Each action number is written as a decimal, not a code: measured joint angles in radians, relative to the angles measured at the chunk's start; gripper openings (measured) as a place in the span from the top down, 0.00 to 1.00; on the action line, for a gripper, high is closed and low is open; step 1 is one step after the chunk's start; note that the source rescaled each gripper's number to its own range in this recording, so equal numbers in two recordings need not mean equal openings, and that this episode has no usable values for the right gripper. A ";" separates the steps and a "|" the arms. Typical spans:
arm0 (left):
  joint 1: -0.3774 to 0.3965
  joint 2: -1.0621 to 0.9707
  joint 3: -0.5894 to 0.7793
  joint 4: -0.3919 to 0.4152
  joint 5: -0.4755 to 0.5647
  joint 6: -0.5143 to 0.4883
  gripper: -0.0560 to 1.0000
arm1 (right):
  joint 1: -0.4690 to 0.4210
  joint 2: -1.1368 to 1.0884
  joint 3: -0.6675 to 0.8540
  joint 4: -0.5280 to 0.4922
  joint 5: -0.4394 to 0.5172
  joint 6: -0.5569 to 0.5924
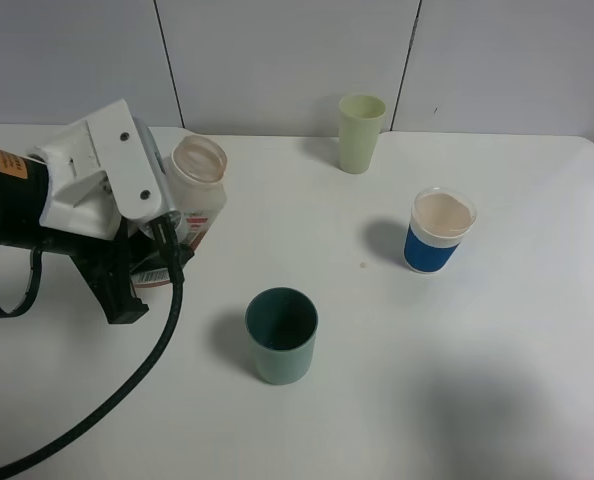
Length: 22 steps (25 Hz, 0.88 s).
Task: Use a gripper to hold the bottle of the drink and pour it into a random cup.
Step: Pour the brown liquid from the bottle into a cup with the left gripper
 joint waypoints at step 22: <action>-0.241 0.109 0.152 -0.898 -0.666 1.014 0.91 | 0.000 0.000 0.000 0.001 0.000 0.000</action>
